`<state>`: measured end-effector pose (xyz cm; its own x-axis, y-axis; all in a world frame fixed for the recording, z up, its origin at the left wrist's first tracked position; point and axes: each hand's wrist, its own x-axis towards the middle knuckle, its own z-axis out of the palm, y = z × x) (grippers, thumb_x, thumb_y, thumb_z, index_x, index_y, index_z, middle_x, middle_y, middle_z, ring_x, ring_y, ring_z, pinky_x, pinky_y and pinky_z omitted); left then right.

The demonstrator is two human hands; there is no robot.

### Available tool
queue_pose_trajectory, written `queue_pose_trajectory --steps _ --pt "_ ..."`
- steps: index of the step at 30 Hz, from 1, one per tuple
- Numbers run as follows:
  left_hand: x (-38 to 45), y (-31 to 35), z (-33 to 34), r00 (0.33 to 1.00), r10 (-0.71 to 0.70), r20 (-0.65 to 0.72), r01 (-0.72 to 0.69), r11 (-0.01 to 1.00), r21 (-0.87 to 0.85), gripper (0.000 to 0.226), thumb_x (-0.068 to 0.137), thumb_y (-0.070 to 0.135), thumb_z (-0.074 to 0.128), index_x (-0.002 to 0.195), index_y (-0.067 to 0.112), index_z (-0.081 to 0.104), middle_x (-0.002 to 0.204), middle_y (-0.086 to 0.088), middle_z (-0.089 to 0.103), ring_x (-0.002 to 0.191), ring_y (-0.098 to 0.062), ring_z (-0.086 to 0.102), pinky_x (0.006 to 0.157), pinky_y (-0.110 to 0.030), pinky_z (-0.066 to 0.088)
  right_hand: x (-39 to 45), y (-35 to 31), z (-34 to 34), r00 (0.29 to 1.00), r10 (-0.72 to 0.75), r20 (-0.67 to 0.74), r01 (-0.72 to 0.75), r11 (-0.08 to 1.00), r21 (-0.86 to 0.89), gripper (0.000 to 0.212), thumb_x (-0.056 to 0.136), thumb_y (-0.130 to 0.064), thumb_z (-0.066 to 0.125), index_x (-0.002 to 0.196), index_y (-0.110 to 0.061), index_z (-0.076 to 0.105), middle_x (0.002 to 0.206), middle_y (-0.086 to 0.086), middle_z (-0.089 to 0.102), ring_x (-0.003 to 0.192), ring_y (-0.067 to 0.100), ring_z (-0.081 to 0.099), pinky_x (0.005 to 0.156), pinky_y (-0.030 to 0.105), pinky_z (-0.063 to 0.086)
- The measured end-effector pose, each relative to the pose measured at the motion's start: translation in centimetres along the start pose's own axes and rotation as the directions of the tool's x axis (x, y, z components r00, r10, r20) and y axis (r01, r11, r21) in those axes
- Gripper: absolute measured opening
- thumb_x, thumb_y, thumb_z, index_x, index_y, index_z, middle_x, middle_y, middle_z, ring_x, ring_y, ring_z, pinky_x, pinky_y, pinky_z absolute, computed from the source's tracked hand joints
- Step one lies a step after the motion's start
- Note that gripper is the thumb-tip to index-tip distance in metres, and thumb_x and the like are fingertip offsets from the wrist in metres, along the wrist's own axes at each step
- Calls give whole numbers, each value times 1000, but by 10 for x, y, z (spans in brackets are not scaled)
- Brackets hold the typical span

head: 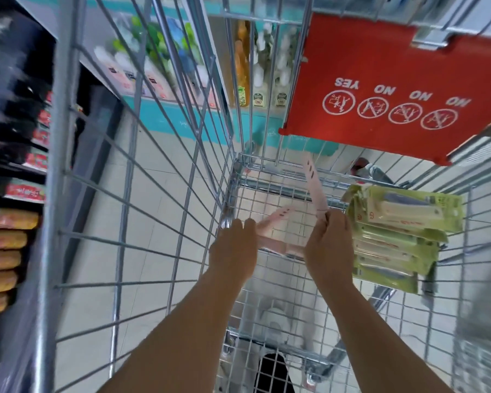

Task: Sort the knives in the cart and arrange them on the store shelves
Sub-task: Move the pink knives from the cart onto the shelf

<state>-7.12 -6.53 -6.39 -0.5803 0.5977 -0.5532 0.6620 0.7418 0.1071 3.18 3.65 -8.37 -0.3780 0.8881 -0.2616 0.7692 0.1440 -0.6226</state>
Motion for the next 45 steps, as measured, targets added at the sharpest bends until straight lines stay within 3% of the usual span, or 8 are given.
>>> queue_pose_trajectory --steps 5,11,17,27,33,37,39,45 --pt "-50 7 -8 981 -173 82 182 976 -118 34 95 10 40 129 13 39 123 -9 49 105 -27 57 76 -35 46 -20 -23 -25 999 -28 45 25 996 81 10 100 -18 36 97 -15 45 72 -6 51 60 16 52 52 28 34" --pt "-100 7 -33 926 -324 195 353 925 -143 40 95 13 48 131 11 31 125 -8 47 113 -26 57 90 -39 49 -43 -56 -67 983 -97 -156 132 963 233 12 99 -12 38 93 -11 49 74 1 56 61 11 50 52 23 34" --pt "-138 6 -74 940 -321 114 340 908 -244 39 95 11 48 131 9 33 124 -9 49 113 -28 58 91 -37 47 -65 -101 -112 946 -107 -307 239 869 434 10 98 -9 39 94 -13 47 72 -6 54 63 10 53 59 20 43" --pt "-243 -27 -168 945 -147 -294 114 985 -127 49 94 10 45 139 8 25 132 -12 40 111 -28 59 87 -37 48 -151 -177 -200 883 -464 68 462 886 41 19 99 -18 42 113 -19 55 76 0 64 69 24 62 64 37 51" --pt "-326 -105 -222 871 -202 -447 175 979 -102 57 88 5 54 135 7 23 136 -13 31 105 -28 63 77 -36 49 -240 -240 -200 757 -614 225 644 758 -99 18 98 -23 41 106 -16 55 82 7 66 72 27 63 66 36 50" --pt "-388 -168 -238 824 -265 -501 208 964 -167 52 88 2 51 134 10 27 138 -14 28 107 -31 61 79 -38 48 -307 -282 -174 645 -730 224 760 645 -86 19 98 -26 40 103 -19 57 90 8 64 81 30 60 62 30 34" --pt "-417 -201 -241 789 -306 -534 225 951 -211 46 89 3 50 131 10 30 133 -13 31 104 -33 62 70 -38 45 -343 -304 -160 615 -761 207 785 615 -72 20 97 -30 38 106 -25 56 87 7 66 72 28 61 60 32 40" --pt "-498 -301 -246 581 -520 -627 155 826 -541 40 96 16 47 131 12 29 133 -12 33 90 -38 62 62 -39 43 -432 -376 -117 563 -796 221 807 587 57 25 101 -26 36 117 -20 54 93 7 62 85 30 59 66 33 39"
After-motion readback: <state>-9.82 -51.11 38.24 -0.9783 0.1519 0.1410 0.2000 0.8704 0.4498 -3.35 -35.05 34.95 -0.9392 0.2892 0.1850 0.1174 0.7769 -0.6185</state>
